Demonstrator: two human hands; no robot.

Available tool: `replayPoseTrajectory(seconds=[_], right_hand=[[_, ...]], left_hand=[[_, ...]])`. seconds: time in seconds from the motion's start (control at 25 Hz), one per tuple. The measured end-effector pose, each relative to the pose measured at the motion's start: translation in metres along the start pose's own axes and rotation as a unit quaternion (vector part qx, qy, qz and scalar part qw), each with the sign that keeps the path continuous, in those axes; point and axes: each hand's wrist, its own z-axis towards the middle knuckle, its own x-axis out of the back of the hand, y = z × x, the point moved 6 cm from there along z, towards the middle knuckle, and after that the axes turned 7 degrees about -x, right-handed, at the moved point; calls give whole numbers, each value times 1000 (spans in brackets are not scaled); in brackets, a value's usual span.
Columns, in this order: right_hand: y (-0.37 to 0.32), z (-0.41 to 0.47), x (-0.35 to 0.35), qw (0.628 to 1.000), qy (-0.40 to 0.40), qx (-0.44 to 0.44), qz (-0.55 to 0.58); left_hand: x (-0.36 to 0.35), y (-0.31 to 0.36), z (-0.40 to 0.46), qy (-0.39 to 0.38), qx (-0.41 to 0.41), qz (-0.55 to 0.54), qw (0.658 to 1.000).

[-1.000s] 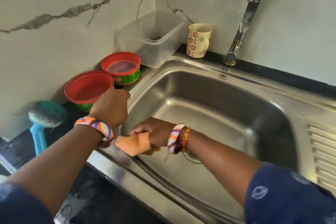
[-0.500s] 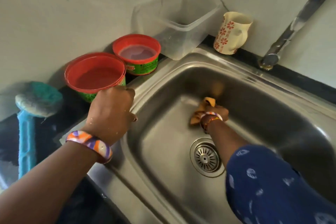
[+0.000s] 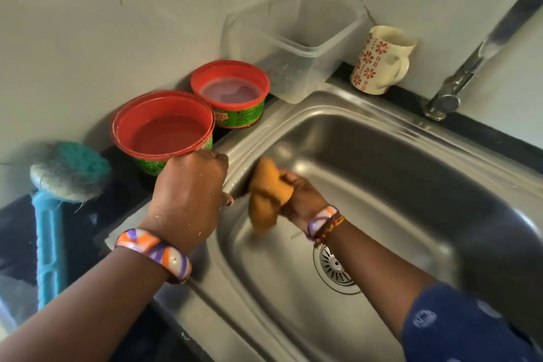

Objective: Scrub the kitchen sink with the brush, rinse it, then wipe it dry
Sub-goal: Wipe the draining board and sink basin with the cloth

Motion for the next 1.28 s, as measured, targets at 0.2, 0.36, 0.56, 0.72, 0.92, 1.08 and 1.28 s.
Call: replayPoseTrajectory(seconds=[0.2, 0.36, 0.56, 0.72, 0.92, 1.08, 1.28], right_hand=[[-21, -7, 69, 957, 273, 77, -55], [-25, 12, 103, 779, 416, -21, -468], [21, 13, 29, 803, 255, -9, -539], [75, -13, -24, 811, -3, -109, -575], [78, -100, 24, 746, -78, -279, -600], [18, -153, 98, 674, 39, -311, -669], [30, -205, 112, 604, 130, -408, -672]], left_hand=[[-1, 1, 3, -15, 4, 2, 1000], [-2, 6, 6, -19, -19, 20, 999], [-4, 3, 7, -15, -32, 24, 999], [-1, 4, 7, -28, -30, 38, 998], [6, 14, 8, -31, -29, 70, 997], [2, 10, 9, -19, -31, 60, 998], [3, 6, 8, -9, -46, 69, 997]])
